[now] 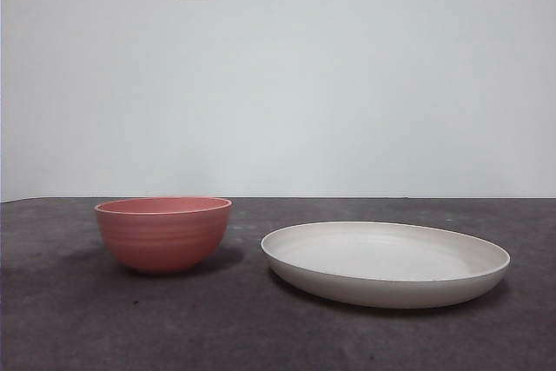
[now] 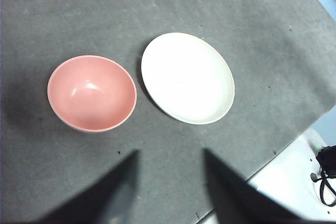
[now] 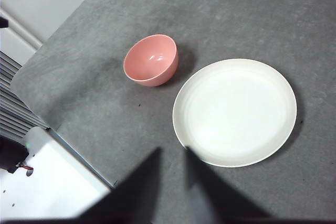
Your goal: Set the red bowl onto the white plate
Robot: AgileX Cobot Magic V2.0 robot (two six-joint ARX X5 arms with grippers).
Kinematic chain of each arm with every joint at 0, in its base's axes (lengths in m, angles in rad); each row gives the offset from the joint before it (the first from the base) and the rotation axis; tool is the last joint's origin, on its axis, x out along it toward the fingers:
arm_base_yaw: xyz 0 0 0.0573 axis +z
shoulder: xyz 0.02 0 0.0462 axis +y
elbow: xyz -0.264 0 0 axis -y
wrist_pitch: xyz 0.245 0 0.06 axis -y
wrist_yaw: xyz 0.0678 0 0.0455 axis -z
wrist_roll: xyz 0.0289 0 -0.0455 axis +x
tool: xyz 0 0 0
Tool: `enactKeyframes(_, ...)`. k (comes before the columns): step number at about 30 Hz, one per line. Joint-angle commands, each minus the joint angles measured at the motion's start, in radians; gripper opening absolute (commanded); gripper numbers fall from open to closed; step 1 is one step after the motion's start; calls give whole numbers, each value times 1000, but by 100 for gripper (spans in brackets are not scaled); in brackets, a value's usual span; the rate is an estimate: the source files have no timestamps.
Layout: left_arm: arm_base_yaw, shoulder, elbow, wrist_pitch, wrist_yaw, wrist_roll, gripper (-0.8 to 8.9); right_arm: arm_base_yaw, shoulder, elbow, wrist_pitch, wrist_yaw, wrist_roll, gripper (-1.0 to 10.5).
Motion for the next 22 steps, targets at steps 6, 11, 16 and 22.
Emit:
enactKeyframes(6, -4, 25, 20, 14, 3, 12, 605, 2, 6, 20, 10, 0, -12, 558)
enactKeyframes(11, -4, 45, 20, 16, 3, 24, 608, 2, 5, 20, 9, 0, -12, 558)
enactKeyframes(16, -4, 89, 20, 37, -2, 47, 593, 2, 5, 20, 9, 0, -12, 557)
enactKeyframes(22, -4, 183, 20, 87, -108, 47, 593, 2, 5, 20, 9, 0, -12, 557)
